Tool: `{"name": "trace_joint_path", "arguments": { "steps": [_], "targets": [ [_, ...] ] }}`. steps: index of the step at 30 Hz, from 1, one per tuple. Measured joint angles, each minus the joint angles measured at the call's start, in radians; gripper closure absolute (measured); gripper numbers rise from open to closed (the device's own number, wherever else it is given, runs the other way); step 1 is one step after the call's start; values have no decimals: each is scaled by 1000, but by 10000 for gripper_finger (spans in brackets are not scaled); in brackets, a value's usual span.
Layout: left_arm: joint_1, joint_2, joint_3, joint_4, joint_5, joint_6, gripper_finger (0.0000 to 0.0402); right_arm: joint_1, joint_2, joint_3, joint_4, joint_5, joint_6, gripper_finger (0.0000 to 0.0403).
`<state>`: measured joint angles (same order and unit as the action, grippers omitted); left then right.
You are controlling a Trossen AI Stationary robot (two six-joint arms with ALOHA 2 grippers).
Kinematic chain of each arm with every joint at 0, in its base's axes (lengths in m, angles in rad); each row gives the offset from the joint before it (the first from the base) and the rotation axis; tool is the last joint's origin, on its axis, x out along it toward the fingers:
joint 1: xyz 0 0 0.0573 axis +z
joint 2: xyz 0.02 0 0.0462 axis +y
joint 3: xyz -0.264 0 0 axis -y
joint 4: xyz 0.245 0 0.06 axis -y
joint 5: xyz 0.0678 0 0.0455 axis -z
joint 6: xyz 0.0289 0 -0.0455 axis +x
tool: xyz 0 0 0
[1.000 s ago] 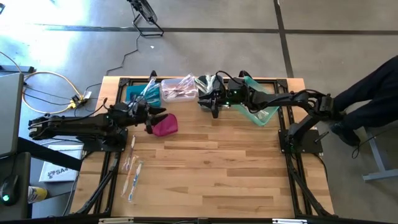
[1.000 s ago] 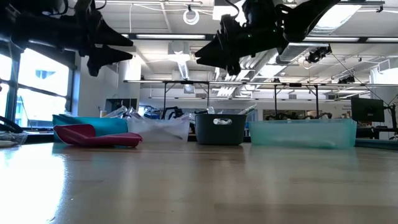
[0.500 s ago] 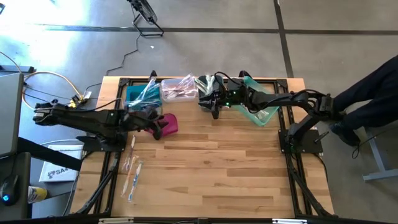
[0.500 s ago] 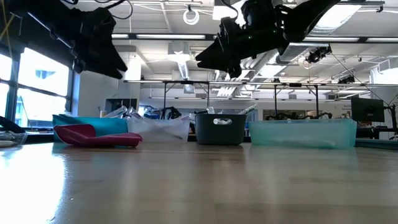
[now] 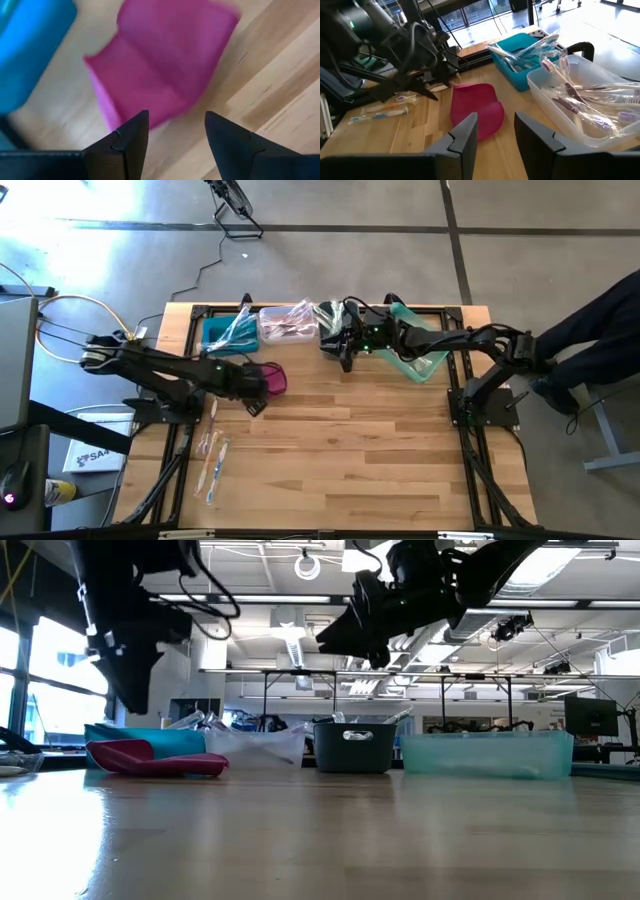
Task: Pick & Place Toothbrushes
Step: Put the violet toothbrush into the white bin
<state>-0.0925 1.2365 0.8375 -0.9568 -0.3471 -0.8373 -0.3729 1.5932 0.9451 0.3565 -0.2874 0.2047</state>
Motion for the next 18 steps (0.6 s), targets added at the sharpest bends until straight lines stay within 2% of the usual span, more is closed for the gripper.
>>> {"name": "trace_joint_path", "arguments": {
  "steps": [7,14,18],
  "targets": [
    [0,111,27,-144,128,-79,215,0,0,0,-15,0,0,282],
    [0,180,27,-303,148,-251,215,0,0,0,-40,0,0,282],
    [0,201,27,-345,186,-295,215,0,0,0,-53,0,0,282]
  ]
}}
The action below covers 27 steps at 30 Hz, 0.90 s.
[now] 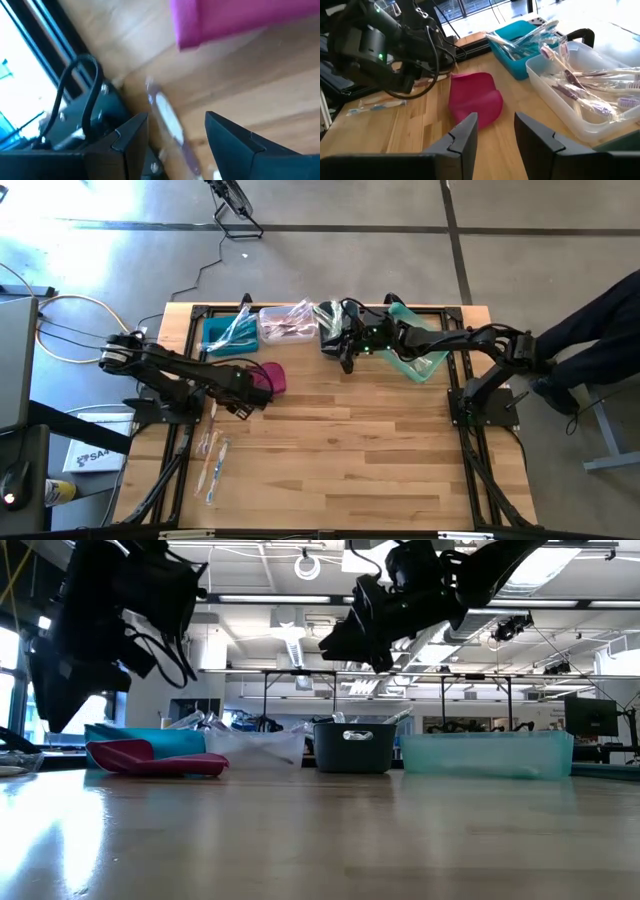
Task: Pick & Place Toothbrushes
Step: Put the violet toothbrush into the white bin
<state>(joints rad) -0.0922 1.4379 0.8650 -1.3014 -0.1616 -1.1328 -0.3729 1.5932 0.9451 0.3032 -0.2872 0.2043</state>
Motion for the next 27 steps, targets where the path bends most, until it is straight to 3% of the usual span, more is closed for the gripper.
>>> {"name": "trace_joint_path", "arguments": {
  "steps": [11,15,22,27],
  "targets": [
    [0,29,-3,-12,16,-18,223,0,1,0,-20,15,0,282],
    [0,26,-4,-20,14,-19,268,4,1,0,-25,48,0,282],
    [0,27,-4,-17,15,-27,383,7,1,0,-25,60,0,282],
    [0,27,-7,-6,14,-63,392,7,1,0,-25,60,0,282]
  ]
}}
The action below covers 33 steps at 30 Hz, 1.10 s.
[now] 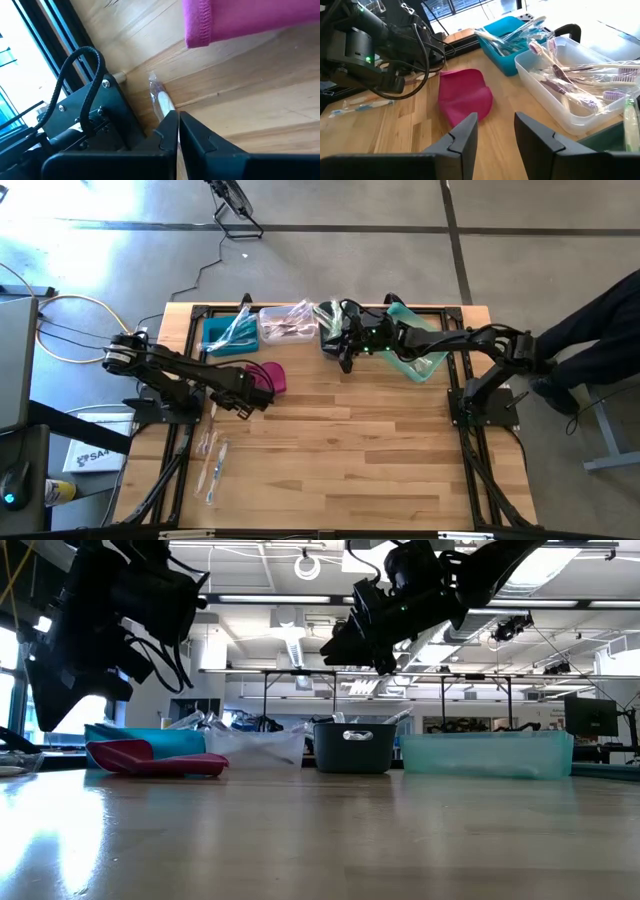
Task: Pick & Place Toothbrushes
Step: Put the violet toothbrush into the white bin
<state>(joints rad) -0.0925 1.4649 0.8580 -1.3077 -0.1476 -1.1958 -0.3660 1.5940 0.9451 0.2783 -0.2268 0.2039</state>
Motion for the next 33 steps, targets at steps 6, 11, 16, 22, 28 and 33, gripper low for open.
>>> {"name": "trace_joint_path", "arguments": {
  "steps": [6,11,16,22,28,33],
  "targets": [
    [-15,0,-79,20,16,-47,400,0,0,0,-3,0,0,282],
    [-52,0,-135,53,43,-92,401,0,0,0,-6,0,-7,282],
    [-67,0,-135,57,44,-110,401,0,0,0,-6,0,-22,282],
    [-78,0,-137,94,27,-111,401,0,0,0,-11,0,-22,282],
    [-128,0,-137,111,-33,-22,401,0,0,0,-14,0,-25,282],
    [-146,0,-138,56,-36,62,401,0,0,0,-14,0,-25,282]
  ]
}}
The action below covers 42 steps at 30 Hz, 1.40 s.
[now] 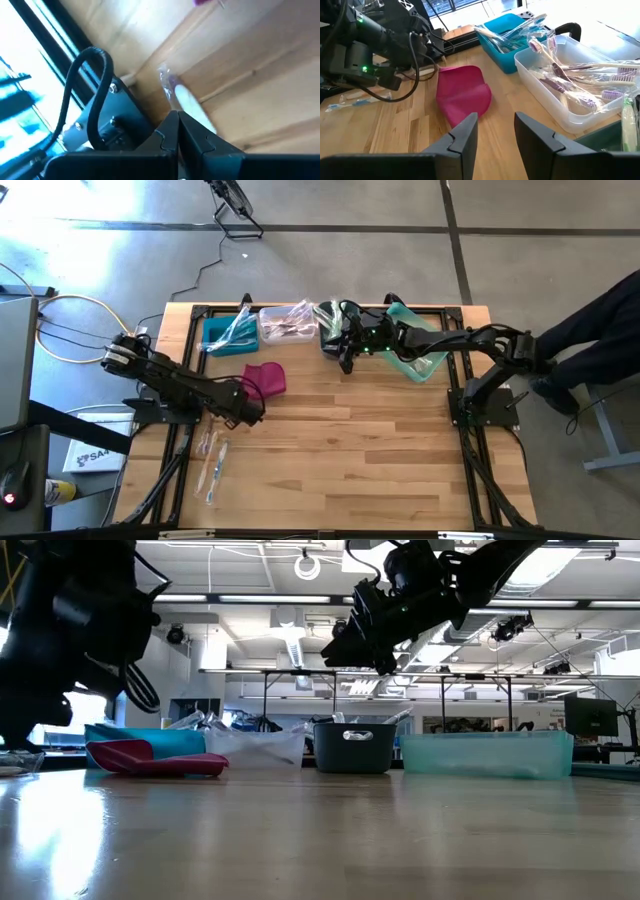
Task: Pick & Place Toothbrushes
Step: Put the violet toothbrush into the white bin
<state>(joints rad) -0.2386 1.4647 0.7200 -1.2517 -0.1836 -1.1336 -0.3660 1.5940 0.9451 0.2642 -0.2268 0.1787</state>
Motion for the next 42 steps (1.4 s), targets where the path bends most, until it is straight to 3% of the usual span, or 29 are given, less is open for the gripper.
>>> {"name": "trace_joint_path", "arguments": {
  "steps": [7,14,23,29,39,42],
  "targets": [
    [2,12,-57,54,73,226,401,0,0,0,-1,0,0,282],
    [2,67,-85,59,141,266,401,0,0,0,-8,0,5,282],
    [2,76,-58,210,229,368,402,0,0,0,-15,0,8,282],
    [2,68,32,289,214,410,401,0,0,0,-15,0,7,282],
    [3,65,118,667,173,614,401,0,0,0,-26,0,8,282],
    [3,65,143,687,142,658,401,0,0,0,-30,0,8,282]
  ]
}}
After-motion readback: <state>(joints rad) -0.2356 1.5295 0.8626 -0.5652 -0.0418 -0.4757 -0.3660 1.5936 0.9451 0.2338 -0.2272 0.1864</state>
